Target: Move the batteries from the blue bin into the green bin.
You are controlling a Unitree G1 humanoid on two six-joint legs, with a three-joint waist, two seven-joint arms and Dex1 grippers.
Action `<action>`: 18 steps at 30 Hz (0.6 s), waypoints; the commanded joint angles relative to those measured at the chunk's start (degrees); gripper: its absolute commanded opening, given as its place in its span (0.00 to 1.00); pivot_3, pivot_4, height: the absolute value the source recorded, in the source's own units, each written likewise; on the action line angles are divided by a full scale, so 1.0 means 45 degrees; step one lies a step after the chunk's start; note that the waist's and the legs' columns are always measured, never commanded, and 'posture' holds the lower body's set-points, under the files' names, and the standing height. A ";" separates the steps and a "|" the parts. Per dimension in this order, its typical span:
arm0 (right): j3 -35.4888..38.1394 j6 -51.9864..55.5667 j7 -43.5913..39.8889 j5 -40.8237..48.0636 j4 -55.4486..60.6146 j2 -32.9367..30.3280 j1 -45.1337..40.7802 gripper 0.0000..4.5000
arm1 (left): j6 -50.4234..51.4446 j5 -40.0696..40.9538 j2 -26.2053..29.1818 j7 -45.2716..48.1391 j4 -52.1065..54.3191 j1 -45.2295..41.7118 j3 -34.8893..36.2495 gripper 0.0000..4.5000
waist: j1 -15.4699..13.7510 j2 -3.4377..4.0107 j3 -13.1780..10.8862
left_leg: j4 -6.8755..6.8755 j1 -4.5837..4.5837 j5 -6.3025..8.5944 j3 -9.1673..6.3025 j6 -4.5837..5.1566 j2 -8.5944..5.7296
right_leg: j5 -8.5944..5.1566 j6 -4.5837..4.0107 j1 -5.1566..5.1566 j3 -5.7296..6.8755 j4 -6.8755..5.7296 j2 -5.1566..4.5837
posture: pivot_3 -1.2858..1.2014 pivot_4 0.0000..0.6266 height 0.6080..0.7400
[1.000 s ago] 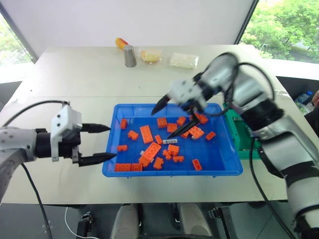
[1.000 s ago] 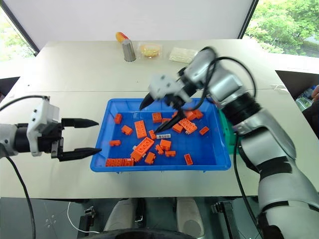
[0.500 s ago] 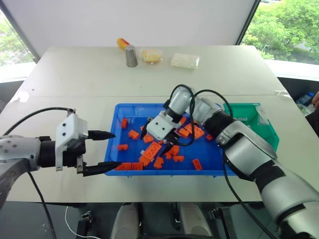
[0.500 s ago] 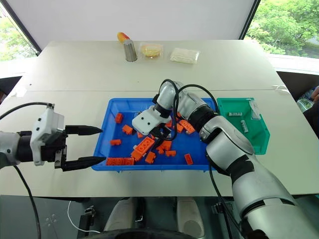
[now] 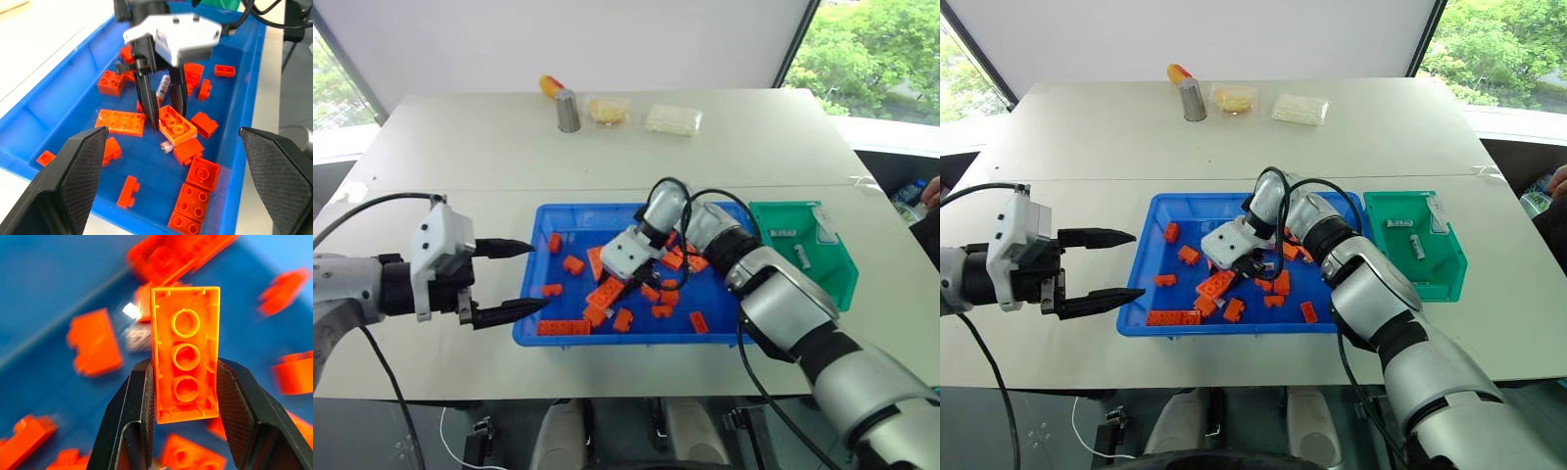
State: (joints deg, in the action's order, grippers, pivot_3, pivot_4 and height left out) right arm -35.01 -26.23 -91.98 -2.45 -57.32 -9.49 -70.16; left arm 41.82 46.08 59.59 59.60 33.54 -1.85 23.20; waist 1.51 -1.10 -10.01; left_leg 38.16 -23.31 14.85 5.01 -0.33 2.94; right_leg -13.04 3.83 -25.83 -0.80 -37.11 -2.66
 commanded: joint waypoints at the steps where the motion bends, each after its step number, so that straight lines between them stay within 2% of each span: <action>1: 0.1056 0.0534 0.0640 0.0161 -0.0399 0.0923 -0.1107 0.38 | -0.0277 -0.0113 0.0086 0.0033 -0.0073 -0.0227 -0.0047 1.00 | 0.0114 -0.0001 0.0000 | -0.0003 0.0001 0.0000 -0.0003 0.0000 0.0001 | 0.0000 0.0000 0.0000 0.0002 -0.0002 0.0002 | 0.52 0.24 1.00; 5: 0.1390 0.1426 0.2689 -0.0588 -0.1366 0.1928 -0.1349 0.38 | -0.0389 -0.0218 0.0013 0.0008 -0.0180 -0.0417 -0.0261 1.00 | 0.0224 -0.0006 0.0004 | -0.0008 0.0000 -0.0001 -0.0019 -0.0003 0.0003 | -0.0006 -0.0010 0.0003 0.0014 -0.0004 0.0001 | 0.52 0.24 1.00; 8: 0.1692 0.1598 0.4138 -0.0982 -0.1497 0.2145 -0.1340 0.58 | -0.0428 -0.0187 -0.0001 -0.0040 -0.0243 -0.0516 -0.0374 1.00 | 0.0201 -0.0008 0.0003 | -0.0008 -0.0011 -0.0011 -0.0025 -0.0022 0.0001 | -0.0008 -0.0015 0.0000 0.0024 -0.0002 -0.0013 | 0.52 0.24 1.00; 10: 0.2018 0.2248 0.4653 -0.0980 -0.1292 0.2087 -0.1393 0.77 | -0.0438 -0.0161 -0.0050 -0.0094 -0.0276 -0.0566 -0.0451 1.00 | 0.0210 -0.0013 0.0001 | -0.0008 -0.0014 -0.0014 -0.0025 -0.0029 -0.0002 | -0.0009 -0.0016 -0.0001 0.0024 0.0000 -0.0024 | 0.52 0.24 1.00; 12: 0.2451 0.3737 0.4823 -0.0801 -0.0358 0.1583 -0.1201 0.77 | -0.0564 -0.0256 -0.0192 -0.0169 -0.0214 -0.0537 -0.0592 1.00 | 0.0216 -0.0013 0.0002 | -0.0008 -0.0014 -0.0014 -0.0028 -0.0030 -0.0002 | -0.0009 -0.0016 -0.0001 0.0024 -0.0001 -0.0023 | 0.52 0.24 1.00; 14: 0.2867 0.6779 0.4228 -0.0259 0.2544 0.0556 0.0039 0.77 | -0.0478 -0.0154 -0.0347 -0.0343 -0.0186 -0.0724 -0.0773 1.00 | 0.0163 -0.0021 0.0007 | -0.0011 -0.0014 -0.0014 -0.0039 -0.0030 -0.0002 | -0.0008 -0.0015 -0.0001 0.0024 -0.0001 -0.0023 | 0.52 0.24 1.00; 18: 0.2585 1.2171 0.2842 0.0484 1.0160 -0.2340 0.3706 0.77 | -0.0456 -0.0149 -0.0326 -0.0123 -0.0601 -0.1167 -0.1146 1.00 | -0.0164 -0.0048 0.0023 | -0.0013 -0.0022 -0.0013 -0.0079 -0.0028 -0.0019 | -0.0008 -0.0014 0.0032 0.0027 0.0028 -0.0024 | 0.52 0.24 1.00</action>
State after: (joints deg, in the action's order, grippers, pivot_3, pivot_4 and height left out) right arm -22.90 18.87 -76.70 -2.76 -24.00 -18.01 -56.28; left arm 40.53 45.53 57.85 58.60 31.18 -5.93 18.22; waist 0.77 -1.31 -9.91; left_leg 38.10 -23.41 14.79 4.64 -0.45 2.82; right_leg -13.08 3.76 -25.68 -0.68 -36.99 -2.77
